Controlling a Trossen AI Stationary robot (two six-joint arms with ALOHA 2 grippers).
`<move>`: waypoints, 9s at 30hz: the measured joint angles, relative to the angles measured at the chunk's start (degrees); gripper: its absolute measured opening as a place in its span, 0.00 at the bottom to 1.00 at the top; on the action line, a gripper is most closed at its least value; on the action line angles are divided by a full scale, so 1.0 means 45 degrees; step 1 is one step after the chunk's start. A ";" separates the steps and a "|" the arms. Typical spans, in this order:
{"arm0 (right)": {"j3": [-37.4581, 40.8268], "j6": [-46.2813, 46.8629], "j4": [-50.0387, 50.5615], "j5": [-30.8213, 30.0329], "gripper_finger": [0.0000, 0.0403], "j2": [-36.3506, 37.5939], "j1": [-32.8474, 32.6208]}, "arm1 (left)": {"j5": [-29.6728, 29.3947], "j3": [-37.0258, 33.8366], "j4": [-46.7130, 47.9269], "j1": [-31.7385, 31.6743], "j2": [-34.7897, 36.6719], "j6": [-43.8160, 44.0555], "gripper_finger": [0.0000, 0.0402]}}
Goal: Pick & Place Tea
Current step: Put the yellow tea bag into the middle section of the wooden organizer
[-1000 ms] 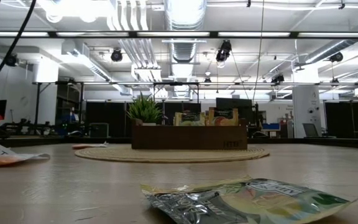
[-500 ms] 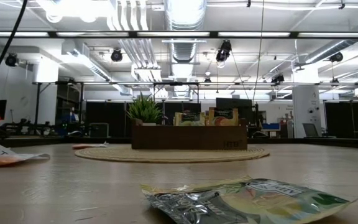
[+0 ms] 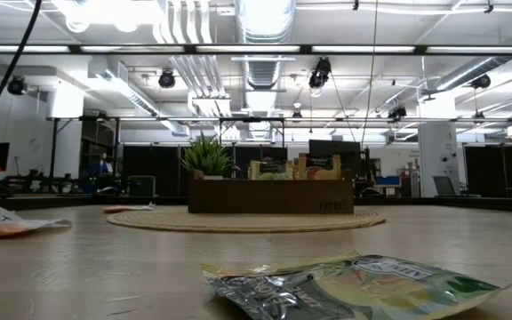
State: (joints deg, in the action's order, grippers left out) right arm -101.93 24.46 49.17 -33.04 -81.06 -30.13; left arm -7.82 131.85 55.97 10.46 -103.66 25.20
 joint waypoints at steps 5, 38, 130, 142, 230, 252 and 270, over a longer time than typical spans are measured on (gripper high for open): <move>0.0000 -0.0548 -0.0381 0.0010 0.03 0.0000 0.0000 | 0.1400 -0.0445 -0.1521 -0.0097 0.0000 0.0269 0.63; 0.0005 -0.0572 -0.0438 0.0359 0.03 0.0015 0.0000 | 0.2892 -0.1048 -0.1815 -0.0141 -0.0005 -0.0389 0.02; -0.0005 0.1116 -0.0152 0.6128 0.54 -0.1306 0.4296 | 0.6302 -0.1232 0.2977 -0.2536 0.0502 -0.4308 0.00; -0.0005 0.0853 -0.0147 0.6352 0.05 -0.1375 0.4328 | 0.6302 -0.1232 0.2979 -0.2536 0.0471 -0.4290 0.00; -0.0002 -0.4924 -0.5031 -0.0714 0.02 0.1246 0.1459 | 0.4195 -0.1232 -0.4868 -0.2474 0.2394 -0.3003 0.51; 0.0000 -0.4871 -0.4980 -0.0709 0.02 0.1107 0.1540 | 0.4055 -0.1237 -0.5426 -0.2453 0.2011 -0.3278 0.29; 0.0010 -0.4147 -0.5025 -0.0681 0.22 0.1318 0.1514 | 0.2831 -0.1237 -0.3646 -0.2478 0.2150 -0.4171 0.00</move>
State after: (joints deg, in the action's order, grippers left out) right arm -101.89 5.80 26.56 -36.10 -75.13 -23.32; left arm 4.91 126.28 39.56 -0.69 -93.98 6.43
